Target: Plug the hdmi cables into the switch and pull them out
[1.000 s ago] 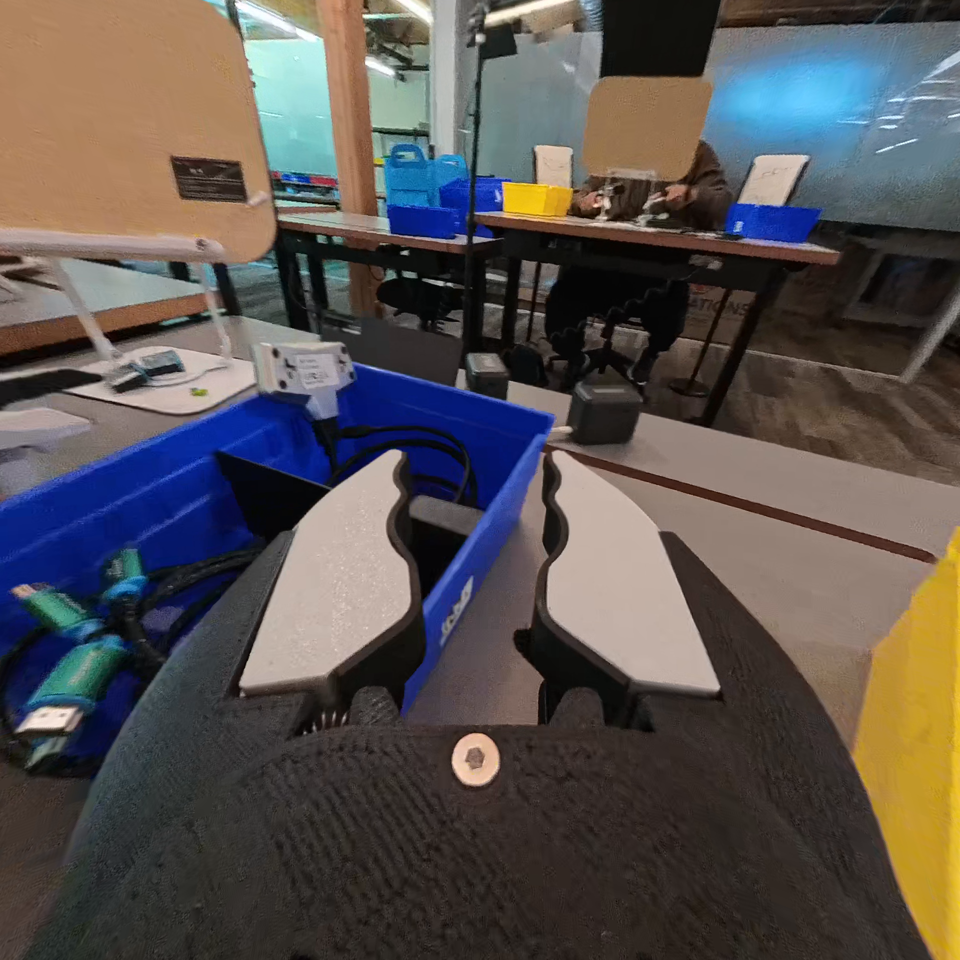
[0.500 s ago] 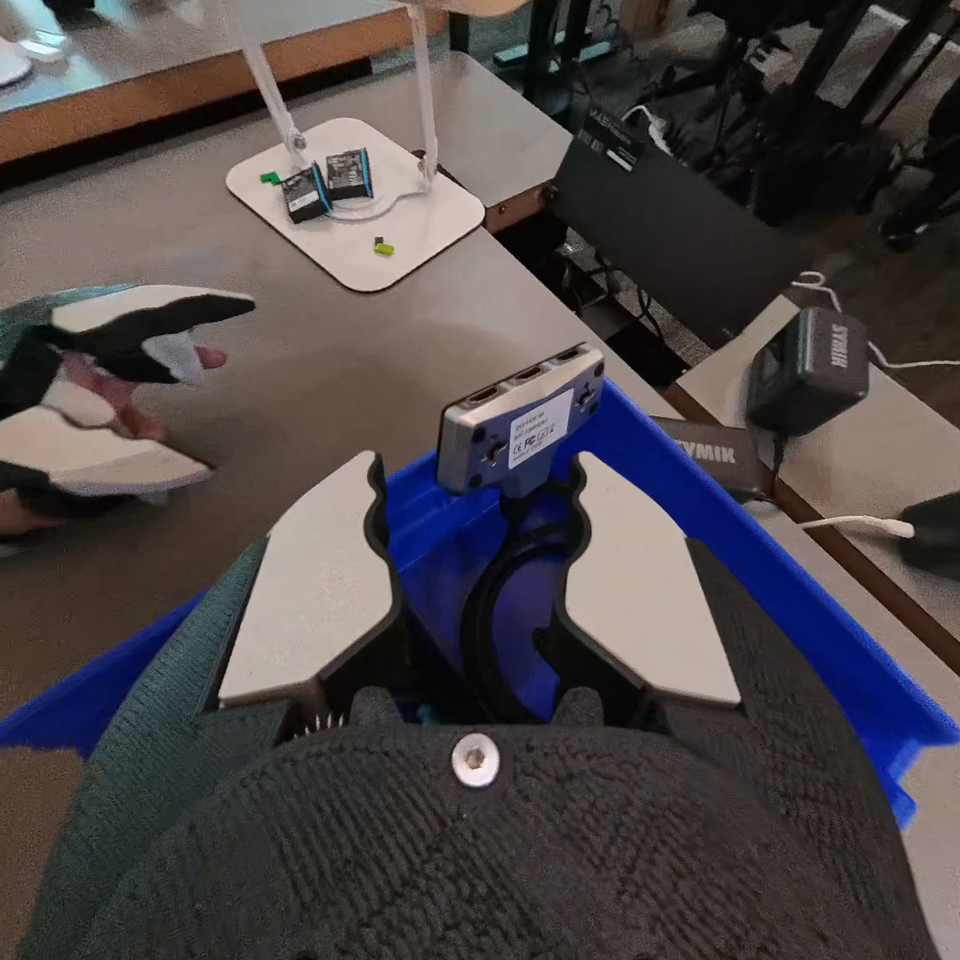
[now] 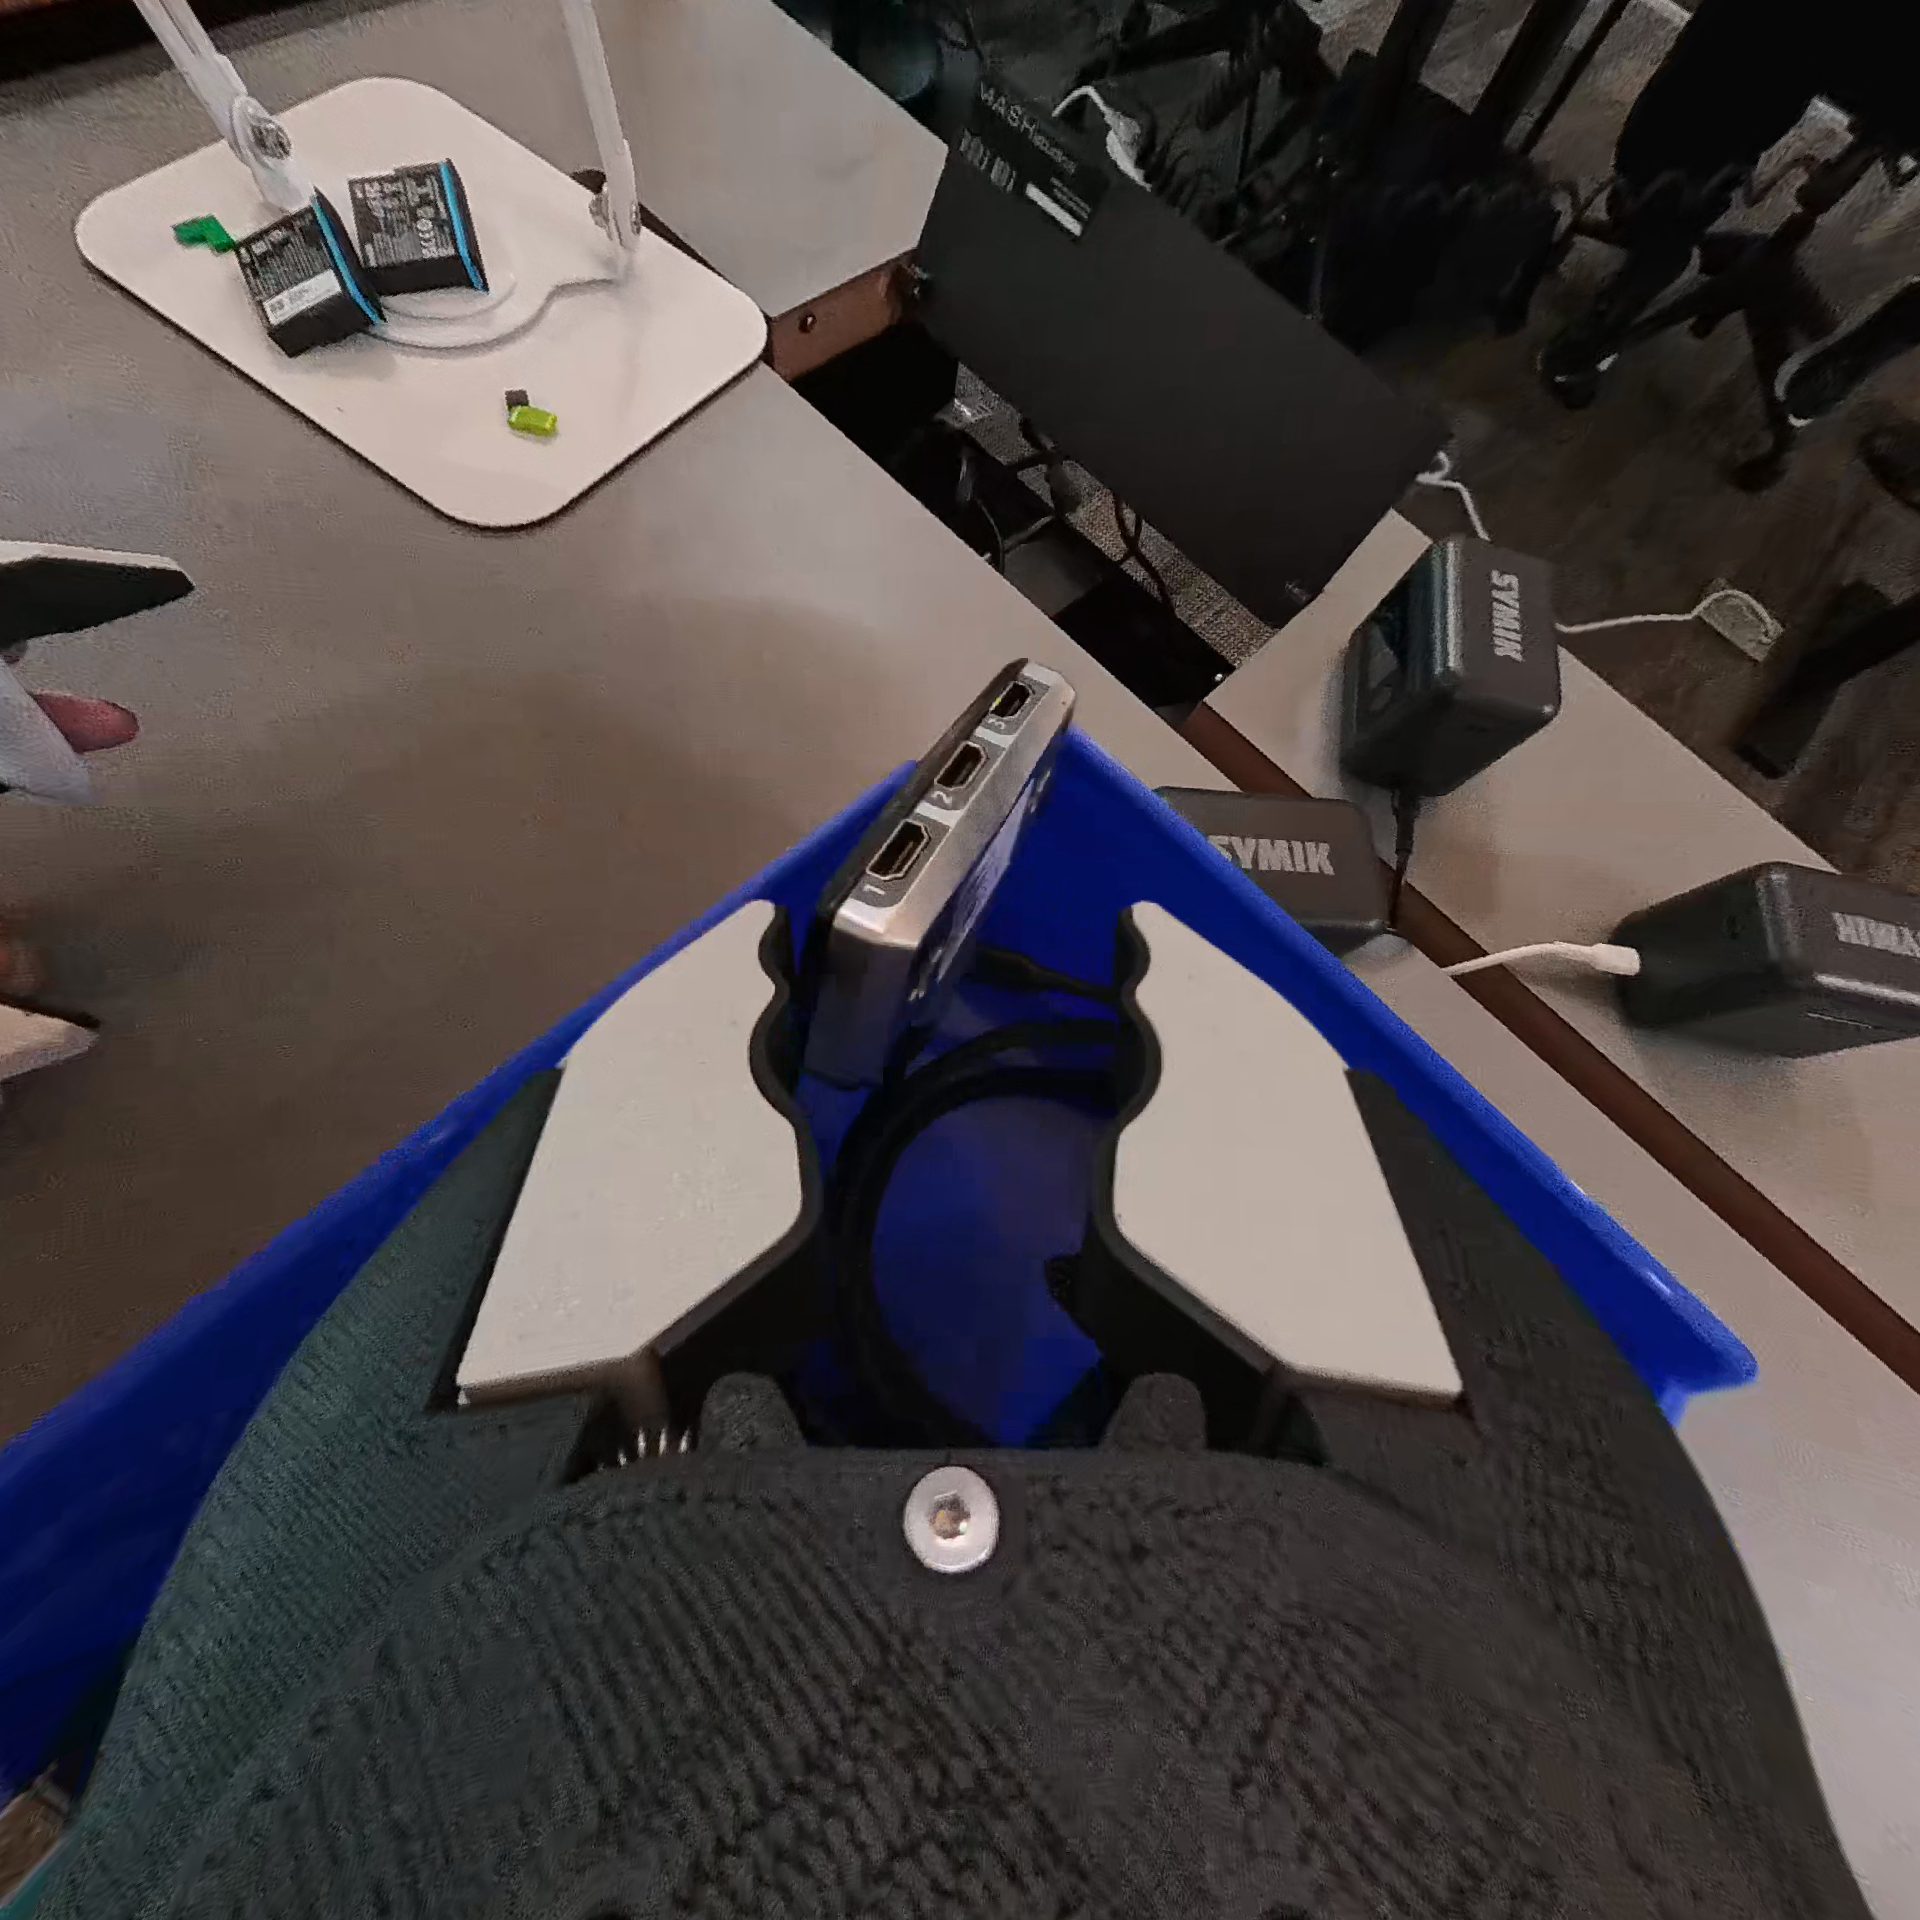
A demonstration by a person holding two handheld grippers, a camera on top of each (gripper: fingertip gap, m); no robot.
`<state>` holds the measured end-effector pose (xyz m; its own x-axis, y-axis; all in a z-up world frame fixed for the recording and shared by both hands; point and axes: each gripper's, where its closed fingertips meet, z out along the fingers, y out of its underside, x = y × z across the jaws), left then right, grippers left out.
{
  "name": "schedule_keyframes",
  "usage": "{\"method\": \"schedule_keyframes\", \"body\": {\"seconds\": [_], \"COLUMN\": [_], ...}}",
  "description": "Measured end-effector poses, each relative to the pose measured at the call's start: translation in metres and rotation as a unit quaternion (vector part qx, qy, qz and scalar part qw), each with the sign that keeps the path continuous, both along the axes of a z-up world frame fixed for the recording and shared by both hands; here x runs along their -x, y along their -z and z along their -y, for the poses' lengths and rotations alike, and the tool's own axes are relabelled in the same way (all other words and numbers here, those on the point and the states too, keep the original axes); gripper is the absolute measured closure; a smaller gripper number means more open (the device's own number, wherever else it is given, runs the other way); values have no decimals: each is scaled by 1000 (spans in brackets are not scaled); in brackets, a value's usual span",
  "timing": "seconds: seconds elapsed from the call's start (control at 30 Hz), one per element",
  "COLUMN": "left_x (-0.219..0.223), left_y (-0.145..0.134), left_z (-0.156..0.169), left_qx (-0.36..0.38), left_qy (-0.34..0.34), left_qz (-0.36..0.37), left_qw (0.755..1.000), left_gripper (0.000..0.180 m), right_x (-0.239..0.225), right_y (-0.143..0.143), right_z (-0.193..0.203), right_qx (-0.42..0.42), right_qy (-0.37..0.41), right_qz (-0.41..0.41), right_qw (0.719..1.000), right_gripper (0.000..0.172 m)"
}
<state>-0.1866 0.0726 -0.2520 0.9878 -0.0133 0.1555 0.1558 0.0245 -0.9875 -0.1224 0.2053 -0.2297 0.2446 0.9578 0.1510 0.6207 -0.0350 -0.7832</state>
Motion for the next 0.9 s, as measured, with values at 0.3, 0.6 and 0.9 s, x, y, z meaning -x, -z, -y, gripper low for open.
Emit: {"method": "schedule_keyframes", "body": {"seconds": [0.3, 0.6, 0.9], "left_x": [-1, -1, -1], "left_y": [1, 0, 1], "left_z": [-1, -1, 0], "left_qx": [2, 1, 1], "left_qy": [6, 8, 9], "left_qz": [1, 2, 4], "left_qw": [1000, 1000, 1000], "left_gripper": [76, 77, 77], "right_x": [-12, 12, 1], "right_y": [0, 15, 13], "right_z": [-13, 1, -7], "right_qx": [-13, 55, 9], "right_qy": [19, -7, 3], "right_qz": [-14, 1, 31], "right_qw": [1000, 998, 999], "right_gripper": [130, 138, 146]}}
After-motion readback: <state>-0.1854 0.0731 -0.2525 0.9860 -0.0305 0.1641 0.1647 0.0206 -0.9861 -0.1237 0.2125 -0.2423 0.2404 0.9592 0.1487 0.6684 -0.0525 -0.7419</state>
